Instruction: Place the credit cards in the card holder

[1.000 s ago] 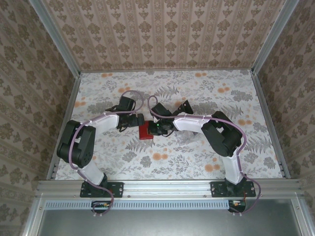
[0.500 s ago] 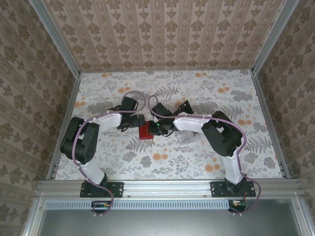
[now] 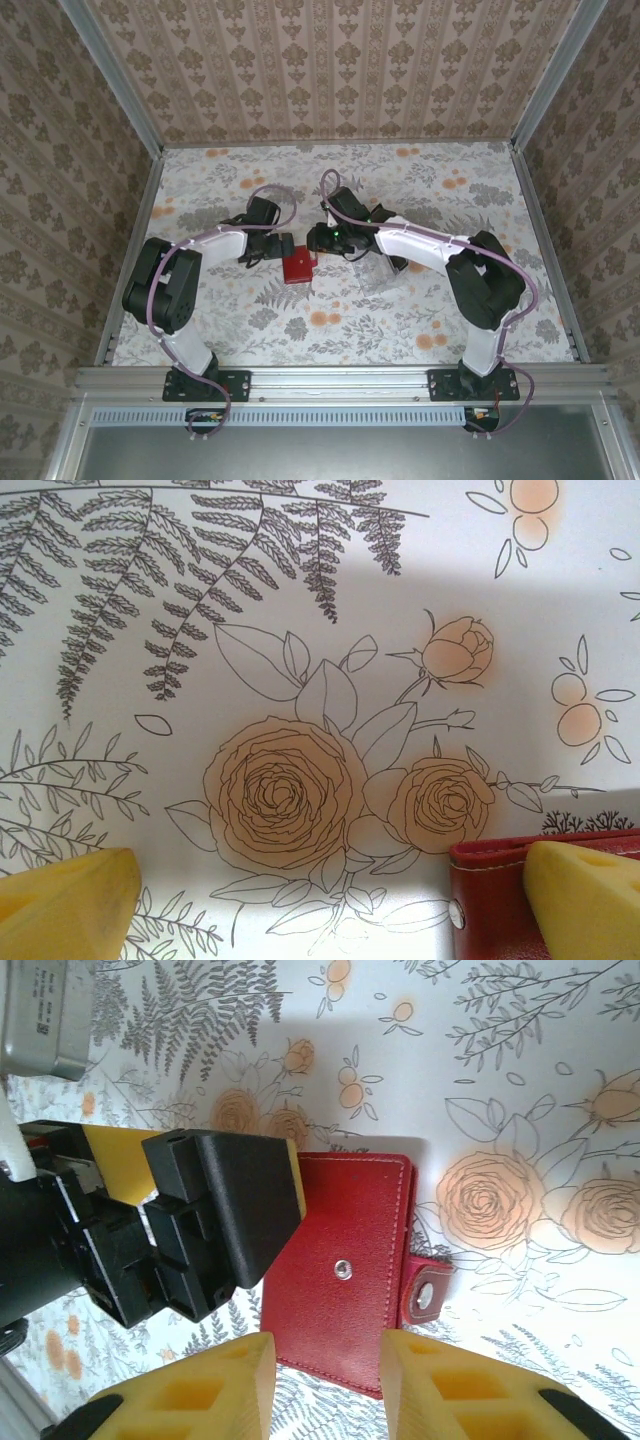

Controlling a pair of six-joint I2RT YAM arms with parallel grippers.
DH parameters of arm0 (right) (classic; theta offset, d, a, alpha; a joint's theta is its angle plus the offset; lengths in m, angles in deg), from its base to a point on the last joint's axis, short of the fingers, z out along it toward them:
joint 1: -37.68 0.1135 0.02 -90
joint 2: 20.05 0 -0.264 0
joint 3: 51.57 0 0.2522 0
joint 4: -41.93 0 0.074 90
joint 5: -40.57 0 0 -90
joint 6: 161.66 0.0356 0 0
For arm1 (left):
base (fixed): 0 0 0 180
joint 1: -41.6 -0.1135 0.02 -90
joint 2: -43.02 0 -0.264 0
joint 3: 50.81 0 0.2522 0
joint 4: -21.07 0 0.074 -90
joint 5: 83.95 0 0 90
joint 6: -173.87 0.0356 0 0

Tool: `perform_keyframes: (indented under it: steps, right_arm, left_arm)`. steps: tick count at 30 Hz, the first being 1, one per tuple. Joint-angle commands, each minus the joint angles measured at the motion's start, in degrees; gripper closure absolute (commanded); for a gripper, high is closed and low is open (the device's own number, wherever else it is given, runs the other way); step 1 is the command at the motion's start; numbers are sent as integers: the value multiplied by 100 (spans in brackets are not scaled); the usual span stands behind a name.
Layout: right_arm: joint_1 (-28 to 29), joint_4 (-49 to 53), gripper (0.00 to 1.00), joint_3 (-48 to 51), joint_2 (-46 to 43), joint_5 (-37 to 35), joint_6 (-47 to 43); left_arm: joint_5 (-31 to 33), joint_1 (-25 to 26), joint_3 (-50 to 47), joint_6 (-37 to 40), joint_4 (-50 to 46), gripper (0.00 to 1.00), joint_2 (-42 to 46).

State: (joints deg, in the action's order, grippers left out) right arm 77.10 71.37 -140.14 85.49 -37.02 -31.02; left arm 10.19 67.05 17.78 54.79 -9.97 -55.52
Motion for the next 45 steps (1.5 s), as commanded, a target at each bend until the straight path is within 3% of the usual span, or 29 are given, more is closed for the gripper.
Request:
perform_keyframes:
  steps: [1,20,39,45]
  right_arm:
    - [-4,617,65,-240,197,-292,-191]
    - [180,1468,64,-1274,1066,-736,-565]
    - [180,1601,100,-1245,1081,-737,-565]
    - [180,1258,100,-1143,914,-391,-468]
  left_arm:
    - [104,26,-131,23,-204,1,-25]
    - [33,23,-217,25,-59,0,-43]
    - [8,23,-243,22,-12,1,-60]
    - [7,21,-254,16,3,0,-60]
